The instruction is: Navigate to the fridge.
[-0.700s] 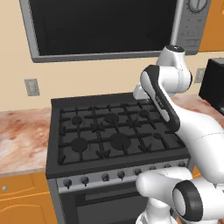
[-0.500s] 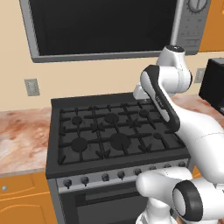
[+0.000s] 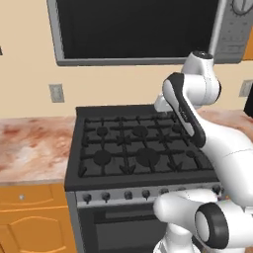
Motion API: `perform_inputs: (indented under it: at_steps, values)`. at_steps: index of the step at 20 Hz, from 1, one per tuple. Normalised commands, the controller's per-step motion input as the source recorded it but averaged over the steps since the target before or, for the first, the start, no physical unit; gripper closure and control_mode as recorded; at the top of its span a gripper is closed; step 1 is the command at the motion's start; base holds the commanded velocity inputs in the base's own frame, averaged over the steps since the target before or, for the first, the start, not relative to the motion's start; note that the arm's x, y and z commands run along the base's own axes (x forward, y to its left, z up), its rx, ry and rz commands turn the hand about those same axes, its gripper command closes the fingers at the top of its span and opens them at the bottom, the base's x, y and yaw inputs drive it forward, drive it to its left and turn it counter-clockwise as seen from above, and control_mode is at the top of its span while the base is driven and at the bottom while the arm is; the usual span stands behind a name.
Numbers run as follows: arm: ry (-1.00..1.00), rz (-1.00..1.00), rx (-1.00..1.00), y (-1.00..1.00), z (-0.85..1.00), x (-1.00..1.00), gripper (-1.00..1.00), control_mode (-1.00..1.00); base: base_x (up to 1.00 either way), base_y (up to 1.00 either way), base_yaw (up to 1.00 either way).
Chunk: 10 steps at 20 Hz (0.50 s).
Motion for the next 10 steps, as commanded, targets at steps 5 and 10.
perform_inputs:
  at_steps: [5,10]
  values:
    - [0.00,0.00,0.00,0.00,0.00,0.00,-1.00,1.00,-0.33,0.42,0.62]
    - [0.00,0.00,0.00,0.00,0.00,0.00,-1.00,1.00,-0.13,0.42,0.70]
